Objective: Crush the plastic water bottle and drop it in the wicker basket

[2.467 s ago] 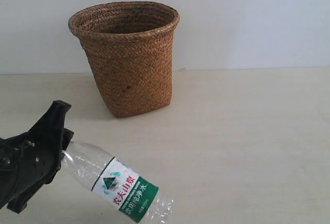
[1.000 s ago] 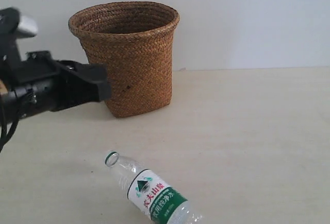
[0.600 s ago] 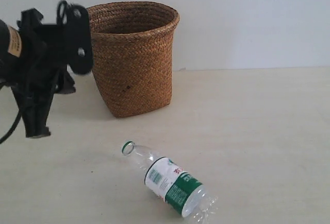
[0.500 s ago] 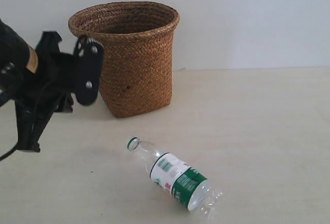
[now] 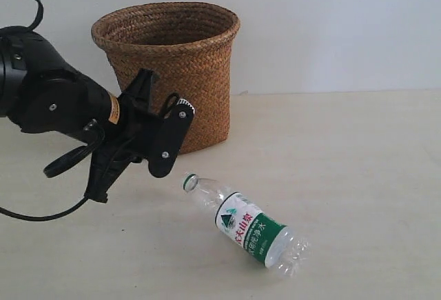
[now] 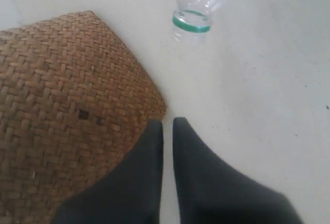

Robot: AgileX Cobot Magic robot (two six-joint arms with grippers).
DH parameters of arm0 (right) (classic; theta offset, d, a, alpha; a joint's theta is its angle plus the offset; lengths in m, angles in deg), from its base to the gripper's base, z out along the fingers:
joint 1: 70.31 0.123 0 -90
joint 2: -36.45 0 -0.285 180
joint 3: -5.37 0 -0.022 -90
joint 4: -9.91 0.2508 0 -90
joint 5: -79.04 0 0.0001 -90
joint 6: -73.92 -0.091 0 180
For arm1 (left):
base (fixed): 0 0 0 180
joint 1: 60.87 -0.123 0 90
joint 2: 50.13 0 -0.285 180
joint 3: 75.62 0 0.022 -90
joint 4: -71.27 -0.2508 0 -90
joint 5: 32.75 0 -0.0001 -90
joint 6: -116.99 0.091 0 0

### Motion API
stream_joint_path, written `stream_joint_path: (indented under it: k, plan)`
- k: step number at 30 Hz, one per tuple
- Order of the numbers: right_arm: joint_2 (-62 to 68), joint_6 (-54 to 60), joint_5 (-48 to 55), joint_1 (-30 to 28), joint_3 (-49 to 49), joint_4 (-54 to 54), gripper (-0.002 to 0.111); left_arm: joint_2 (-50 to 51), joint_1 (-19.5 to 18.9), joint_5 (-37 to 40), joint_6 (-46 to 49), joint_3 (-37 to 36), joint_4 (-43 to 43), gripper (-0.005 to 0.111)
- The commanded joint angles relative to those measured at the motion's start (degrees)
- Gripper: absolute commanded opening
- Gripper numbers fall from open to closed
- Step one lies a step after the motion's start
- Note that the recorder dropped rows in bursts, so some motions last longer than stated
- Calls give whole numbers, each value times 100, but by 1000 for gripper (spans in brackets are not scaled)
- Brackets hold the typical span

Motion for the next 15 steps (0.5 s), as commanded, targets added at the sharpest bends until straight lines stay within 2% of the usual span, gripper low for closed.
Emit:
stream_joint_path:
  k: [1,8,15]
  plan:
    - [-32,1,-21,-9,1,3,0,249,-8,-189,214,100,21,4]
    - [-32,1,-21,-9,1,3,0,653,-8,-398,214,443,521,4]
    - [-32,1,-21,-9,1,3,0,691,4,-229,130,515,577,5]
